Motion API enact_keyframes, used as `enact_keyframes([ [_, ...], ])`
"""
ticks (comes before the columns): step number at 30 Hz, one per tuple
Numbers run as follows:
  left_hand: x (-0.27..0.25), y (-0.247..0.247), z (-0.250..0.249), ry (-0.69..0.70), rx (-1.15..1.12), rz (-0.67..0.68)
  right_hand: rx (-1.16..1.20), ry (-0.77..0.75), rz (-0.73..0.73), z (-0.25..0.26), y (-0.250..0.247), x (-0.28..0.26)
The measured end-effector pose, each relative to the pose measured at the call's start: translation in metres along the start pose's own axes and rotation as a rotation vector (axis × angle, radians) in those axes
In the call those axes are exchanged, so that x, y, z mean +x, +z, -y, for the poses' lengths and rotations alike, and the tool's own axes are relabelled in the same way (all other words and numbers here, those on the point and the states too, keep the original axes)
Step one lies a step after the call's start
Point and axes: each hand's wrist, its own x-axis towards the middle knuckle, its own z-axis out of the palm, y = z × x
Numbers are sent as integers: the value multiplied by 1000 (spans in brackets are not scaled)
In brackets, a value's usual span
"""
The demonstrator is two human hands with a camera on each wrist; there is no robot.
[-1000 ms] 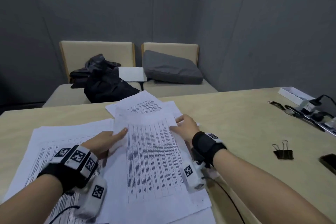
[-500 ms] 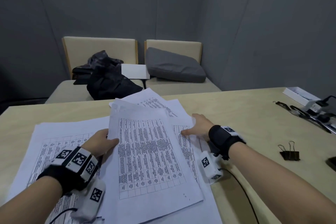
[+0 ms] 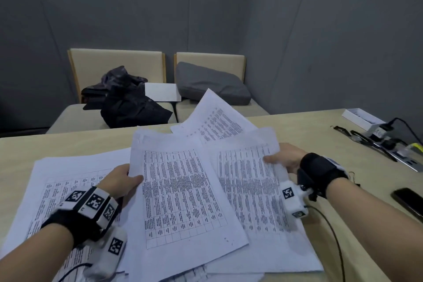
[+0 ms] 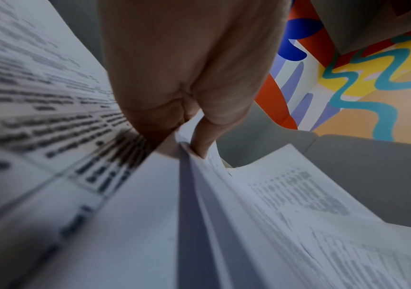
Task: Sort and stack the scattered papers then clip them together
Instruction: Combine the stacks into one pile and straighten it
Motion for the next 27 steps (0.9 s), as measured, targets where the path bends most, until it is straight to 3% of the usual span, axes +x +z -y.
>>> enact_keyframes([
  [4,0,2,-3,16,24,-5,318,13,-168,-24,-39,-31],
  [10,-9,4,-6,29,49,-32,751,-89,-277,-28,-83,-65],
  [15,-11,6,-5,41,48,-68,1017,-26,-104,-3,-105,-85],
  [21,-12,7,-8,15,29,-72,690,-121,29,0,-25,-68],
  [27,-18,11,-18,-6,-89,-94,258,-60,77,-18,68,-42],
])
